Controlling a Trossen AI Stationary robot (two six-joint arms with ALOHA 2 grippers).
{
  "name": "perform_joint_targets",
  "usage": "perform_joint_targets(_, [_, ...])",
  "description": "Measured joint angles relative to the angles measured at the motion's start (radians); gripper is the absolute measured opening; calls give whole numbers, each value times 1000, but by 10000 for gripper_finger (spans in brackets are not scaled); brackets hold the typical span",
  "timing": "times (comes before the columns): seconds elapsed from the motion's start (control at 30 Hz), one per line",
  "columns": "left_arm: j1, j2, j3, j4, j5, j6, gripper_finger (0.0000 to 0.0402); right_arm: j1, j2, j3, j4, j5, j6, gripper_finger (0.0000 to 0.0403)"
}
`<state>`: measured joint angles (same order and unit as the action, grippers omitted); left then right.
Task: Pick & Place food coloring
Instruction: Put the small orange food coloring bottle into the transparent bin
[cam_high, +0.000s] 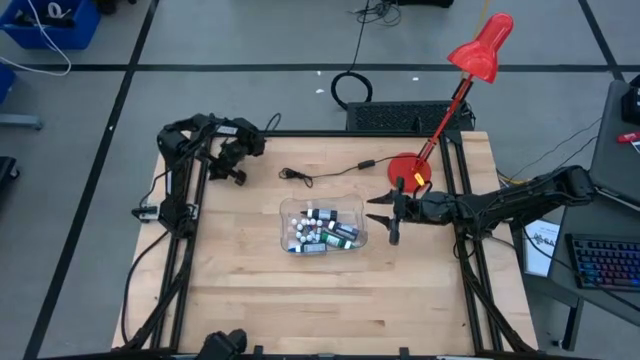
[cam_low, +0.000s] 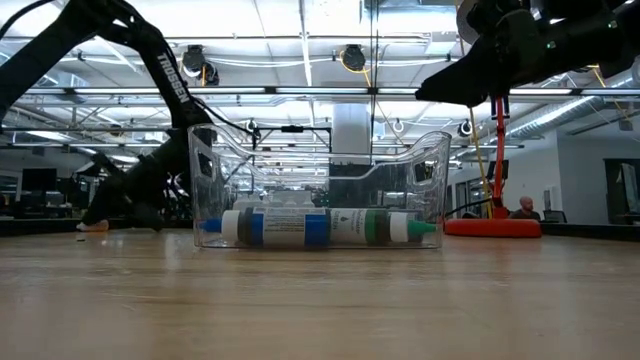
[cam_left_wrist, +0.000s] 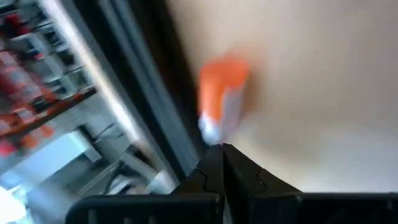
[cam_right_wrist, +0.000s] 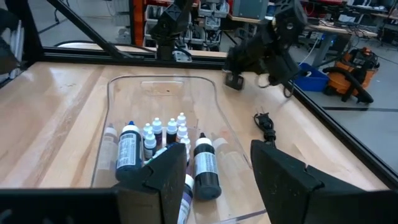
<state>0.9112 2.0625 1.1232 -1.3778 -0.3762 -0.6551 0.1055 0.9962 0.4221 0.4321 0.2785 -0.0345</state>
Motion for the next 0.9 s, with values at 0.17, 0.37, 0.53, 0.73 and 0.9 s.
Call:
perform_joint_targets(0.17, [18,-2,18,22,2,27,2,16,0,0,4,2,0,171])
perform_joint_targets(0.37, [16,-3,18,27,-3,45,1,25,0,0,4,4,-4,171])
perform_joint_targets(0.53, [-11,-81,-11,150,62,181,1,25,0,0,4,4,-6,171])
perform_joint_targets(0.73, [-54,-286,-21,337,24,285,1,25,0,0,4,4,-7,171])
perform_joint_targets(0.9, [-43,-442,-20,280,-117,228,1,25,0,0,4,6,-7,171])
